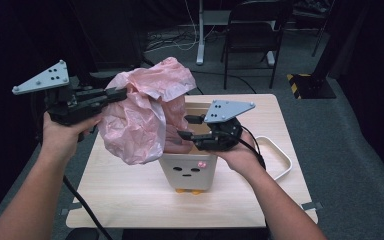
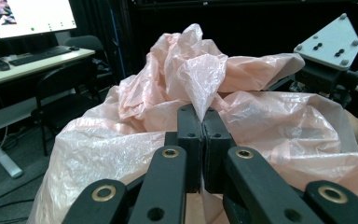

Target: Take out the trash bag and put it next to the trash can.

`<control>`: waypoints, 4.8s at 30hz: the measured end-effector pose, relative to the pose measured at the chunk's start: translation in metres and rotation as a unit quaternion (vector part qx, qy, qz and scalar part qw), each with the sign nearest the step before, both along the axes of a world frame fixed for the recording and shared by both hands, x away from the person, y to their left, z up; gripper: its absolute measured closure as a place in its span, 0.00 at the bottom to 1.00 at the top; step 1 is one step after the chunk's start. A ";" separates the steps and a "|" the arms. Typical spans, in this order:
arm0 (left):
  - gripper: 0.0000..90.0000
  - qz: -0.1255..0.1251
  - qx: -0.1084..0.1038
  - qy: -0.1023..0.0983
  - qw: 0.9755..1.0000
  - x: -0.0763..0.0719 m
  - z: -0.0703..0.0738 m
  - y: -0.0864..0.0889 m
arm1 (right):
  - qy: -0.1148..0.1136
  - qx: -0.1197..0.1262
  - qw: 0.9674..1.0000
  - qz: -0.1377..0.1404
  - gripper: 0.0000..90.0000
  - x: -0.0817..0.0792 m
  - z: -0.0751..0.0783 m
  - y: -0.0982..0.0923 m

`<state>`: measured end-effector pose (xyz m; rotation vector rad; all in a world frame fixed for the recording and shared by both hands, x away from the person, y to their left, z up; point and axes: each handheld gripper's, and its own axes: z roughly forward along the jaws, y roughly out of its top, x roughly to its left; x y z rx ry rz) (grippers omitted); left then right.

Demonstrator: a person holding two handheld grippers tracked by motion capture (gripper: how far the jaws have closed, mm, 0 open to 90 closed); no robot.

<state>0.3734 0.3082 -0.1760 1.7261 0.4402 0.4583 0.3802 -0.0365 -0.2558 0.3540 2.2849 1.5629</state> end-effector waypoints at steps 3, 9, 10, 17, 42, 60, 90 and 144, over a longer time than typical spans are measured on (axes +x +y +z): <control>0.98 0.003 -0.002 0.000 1.000 0.000 -0.001 0.004 | 0.006 -0.004 1.000 0.002 0.64 0.002 -0.002 -0.001; 0.98 0.008 -0.006 0.003 1.000 0.001 -0.005 0.009 | 0.010 -0.016 1.000 0.009 0.83 0.004 -0.004 -0.003; 0.98 0.008 -0.006 0.003 1.000 0.001 -0.005 0.009 | 0.009 -0.017 1.000 0.010 0.87 0.005 -0.005 -0.003; 0.98 0.011 -0.002 0.007 1.000 0.001 -0.009 0.012 | -0.002 -0.006 1.000 0.014 0.97 0.003 -0.003 -0.008; 0.98 0.055 0.005 0.019 0.998 -0.015 -0.023 0.044 | -0.063 0.058 0.995 0.046 0.99 -0.006 0.051 -0.001; 0.98 0.098 -0.018 -0.005 0.995 -0.044 -0.006 0.079 | -0.079 0.047 0.991 0.095 0.99 -0.010 0.072 0.035; 0.99 0.072 -0.054 -0.006 0.996 -0.050 0.009 0.083 | -0.041 0.014 0.994 0.097 0.80 0.003 0.040 0.051; 0.98 0.132 0.012 0.110 0.985 0.040 -0.123 0.053 | -0.060 0.046 0.997 -0.012 0.63 -0.045 -0.006 -0.057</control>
